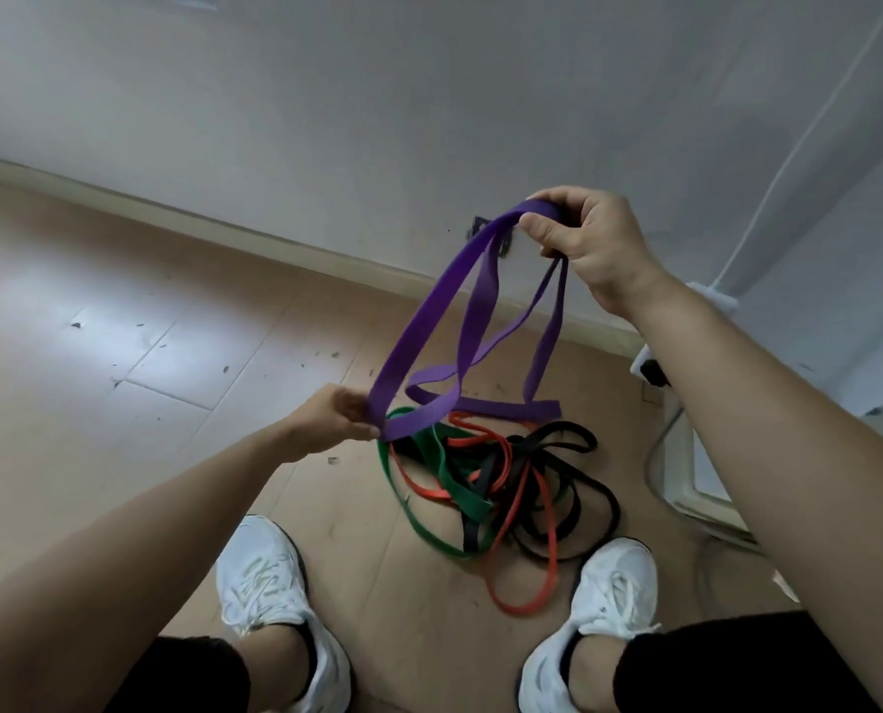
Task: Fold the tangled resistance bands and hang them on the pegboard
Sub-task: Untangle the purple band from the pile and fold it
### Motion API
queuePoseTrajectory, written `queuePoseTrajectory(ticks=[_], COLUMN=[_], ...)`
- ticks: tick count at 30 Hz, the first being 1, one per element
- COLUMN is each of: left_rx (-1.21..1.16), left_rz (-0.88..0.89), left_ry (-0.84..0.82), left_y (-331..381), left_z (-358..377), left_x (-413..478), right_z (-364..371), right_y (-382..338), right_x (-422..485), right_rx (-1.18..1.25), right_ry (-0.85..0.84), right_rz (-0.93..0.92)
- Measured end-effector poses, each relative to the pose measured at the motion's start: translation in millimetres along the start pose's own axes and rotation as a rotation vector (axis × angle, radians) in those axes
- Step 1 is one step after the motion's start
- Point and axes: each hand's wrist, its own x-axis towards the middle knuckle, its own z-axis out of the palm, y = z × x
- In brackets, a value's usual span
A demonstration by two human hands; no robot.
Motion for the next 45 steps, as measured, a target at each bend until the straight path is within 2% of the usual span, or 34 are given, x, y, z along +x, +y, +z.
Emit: queuePoseTrajectory(ticks=[2, 4, 7, 9, 11, 15, 18, 22, 25, 28, 32, 35, 38, 45], left_rx=[-0.063, -0.103, 0.015, 0.131, 0.174, 0.235, 0.295, 0.284, 0.249, 0.166, -0.067, -0.27, -0.227, -0.015], left_rz=[0.012, -0.012, -0.083, -0.075, -0.057, -0.135, -0.268, -0.343, -0.337, -0.211, 0.158, 0.347, 0.478, 0.589], left_ry=[0.19, 0.459, 0.852, 0.998, 1.057, 0.997, 0.766, 0.496, 0.335, 0.206, 0.265, 0.222, 0.203, 0.408], left_y=[0.3, 0.0, 0.9, 0.9, 0.7, -5.5, -14.6, -17.4, -5.4, 28.0, 122.0, 194.7, 242.3, 283.8], left_z=[-7.7, -18.5, -38.5, -49.5, -56.4, -57.7, -58.8, -58.5, -60.8, -69.7, -84.4, -93.4, -98.5, -99.7], left_x=[-3.4, -3.1, -0.2, 1.6, 3.4, 3.7, 2.7, 7.9, 16.4, 16.1, 3.5, -6.1, -12.8, -18.9], right_z=[-1.7, -3.2, -5.0, -4.5, -2.8, 2.3, 7.4, 22.0, 31.5, 34.8, 40.7, 40.3, 33.5, 17.5], right_y=[7.7, 14.6, 23.7, 27.3, 28.9, 28.3, 21.8, 6.0, -12.5, -42.6, -89.2, -120.8, -139.8, -147.3], right_x=[0.2, 0.1, -0.1, -1.0, -1.3, -3.1, -5.2, -1.5, 10.8, 30.9, 57.6, 77.7, 92.6, 92.0], right_rx=[-0.004, -0.012, -0.094, -0.157, -0.198, -0.295, -0.305, -0.334, -0.366, -0.367, -0.379, -0.448, -0.471, -0.343], right_ry=[0.016, 0.026, -0.009, -0.051, -0.086, -0.201, -0.259, -0.385, -0.447, -0.454, -0.492, -0.501, -0.482, -0.408], right_rz=[0.025, 0.042, 0.033, 0.035, 0.042, 0.064, 0.035, -0.02, -0.057, -0.107, -0.173, -0.22, -0.203, -0.156])
